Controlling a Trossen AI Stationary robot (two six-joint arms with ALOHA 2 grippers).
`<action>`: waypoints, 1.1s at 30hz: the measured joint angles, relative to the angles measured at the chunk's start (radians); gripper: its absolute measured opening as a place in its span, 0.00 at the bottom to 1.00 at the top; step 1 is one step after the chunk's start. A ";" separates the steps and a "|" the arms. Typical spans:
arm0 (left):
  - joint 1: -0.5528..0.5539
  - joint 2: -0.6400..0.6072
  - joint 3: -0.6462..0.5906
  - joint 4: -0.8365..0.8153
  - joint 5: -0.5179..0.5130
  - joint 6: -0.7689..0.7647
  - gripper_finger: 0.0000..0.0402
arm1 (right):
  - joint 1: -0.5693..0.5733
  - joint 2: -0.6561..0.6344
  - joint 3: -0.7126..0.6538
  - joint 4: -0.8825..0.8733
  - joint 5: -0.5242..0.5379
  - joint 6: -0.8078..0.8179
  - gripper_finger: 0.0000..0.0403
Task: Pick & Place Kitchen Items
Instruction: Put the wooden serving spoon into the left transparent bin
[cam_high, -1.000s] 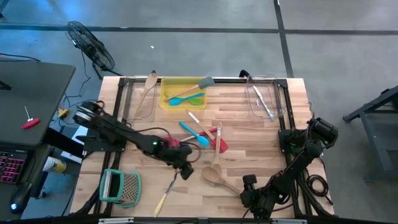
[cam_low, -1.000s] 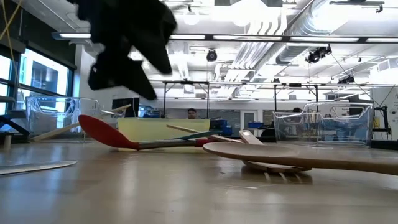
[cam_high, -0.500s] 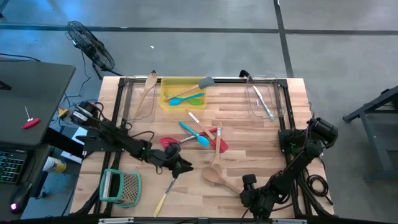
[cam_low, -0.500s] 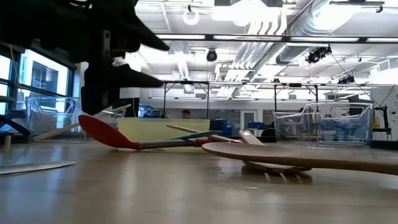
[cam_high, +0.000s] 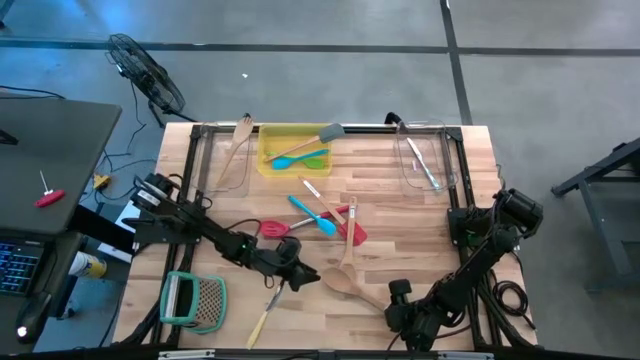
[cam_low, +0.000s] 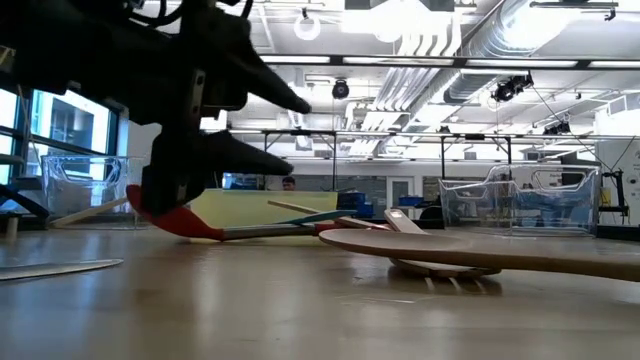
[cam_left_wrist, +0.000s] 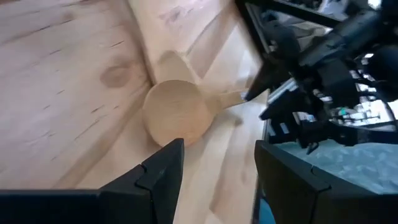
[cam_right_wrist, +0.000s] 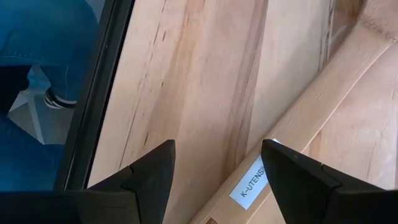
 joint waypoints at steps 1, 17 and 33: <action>0.000 0.001 0.005 -0.015 0.000 -0.006 0.48 | 0.000 0.000 0.000 0.001 0.000 0.000 0.58; 0.001 0.000 0.107 -0.307 -0.001 -0.248 0.48 | 0.000 0.000 0.000 0.003 0.010 -0.005 0.58; 0.033 0.001 0.106 -0.347 0.008 -0.274 0.48 | 0.000 0.000 0.000 -0.002 0.022 -0.008 0.58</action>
